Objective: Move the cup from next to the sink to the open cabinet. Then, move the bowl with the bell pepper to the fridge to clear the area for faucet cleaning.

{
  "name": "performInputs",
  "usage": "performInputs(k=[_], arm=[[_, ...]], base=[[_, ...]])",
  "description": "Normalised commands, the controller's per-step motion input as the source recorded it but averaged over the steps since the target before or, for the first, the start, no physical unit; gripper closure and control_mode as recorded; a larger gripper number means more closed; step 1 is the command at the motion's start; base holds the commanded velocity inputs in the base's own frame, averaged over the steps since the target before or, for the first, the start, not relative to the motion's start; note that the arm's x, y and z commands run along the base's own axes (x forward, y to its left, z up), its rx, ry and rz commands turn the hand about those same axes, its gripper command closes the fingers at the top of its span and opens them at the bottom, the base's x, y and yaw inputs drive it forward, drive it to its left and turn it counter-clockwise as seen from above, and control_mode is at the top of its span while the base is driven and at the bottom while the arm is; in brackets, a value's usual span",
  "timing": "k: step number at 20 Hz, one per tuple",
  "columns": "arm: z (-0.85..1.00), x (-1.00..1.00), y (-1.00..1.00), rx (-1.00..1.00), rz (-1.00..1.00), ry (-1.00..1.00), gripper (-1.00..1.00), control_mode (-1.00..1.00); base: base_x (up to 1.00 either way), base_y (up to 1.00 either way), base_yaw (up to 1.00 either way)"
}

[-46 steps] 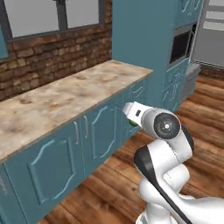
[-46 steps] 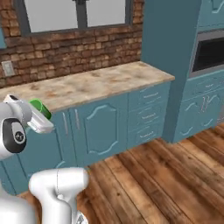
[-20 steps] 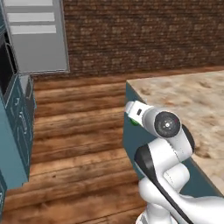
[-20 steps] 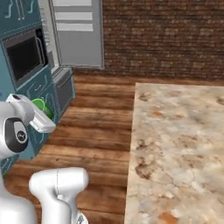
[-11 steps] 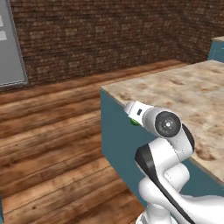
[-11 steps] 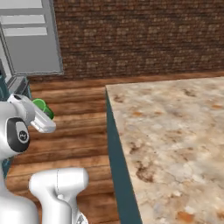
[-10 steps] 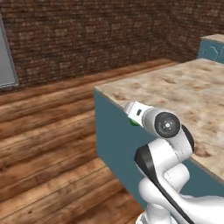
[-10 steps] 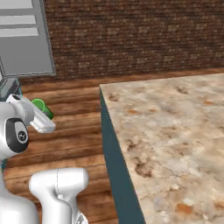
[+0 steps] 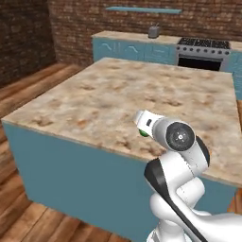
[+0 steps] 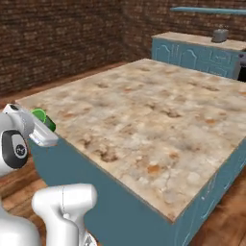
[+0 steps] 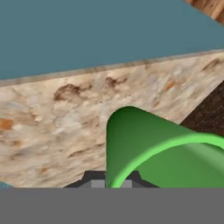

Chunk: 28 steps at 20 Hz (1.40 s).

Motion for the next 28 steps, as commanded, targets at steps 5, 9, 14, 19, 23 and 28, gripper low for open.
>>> performInputs(k=[5,9,14,19,23,28], arm=[[0.0,0.0,0.0,0.0,0.0,0.0,1.0,1.0],[0.0,0.0,0.0,0.0,0.0,0.0,1.0,1.0],[0.0,0.0,0.0,0.0,0.0,0.0,1.0,1.0],[0.0,0.0,0.0,0.0,0.0,0.0,1.0,1.0],[0.0,0.0,0.0,0.0,0.0,0.0,1.0,1.0],[0.0,0.0,0.0,0.0,0.0,0.0,1.0,1.0]], base=[[-0.45,0.0,-0.83],[-0.58,-0.51,-0.72],[-0.5,-0.96,-0.65],[-0.25,-1.0,-0.55],[0.22,-1.0,-0.42],[1.0,-0.2,-0.25]])
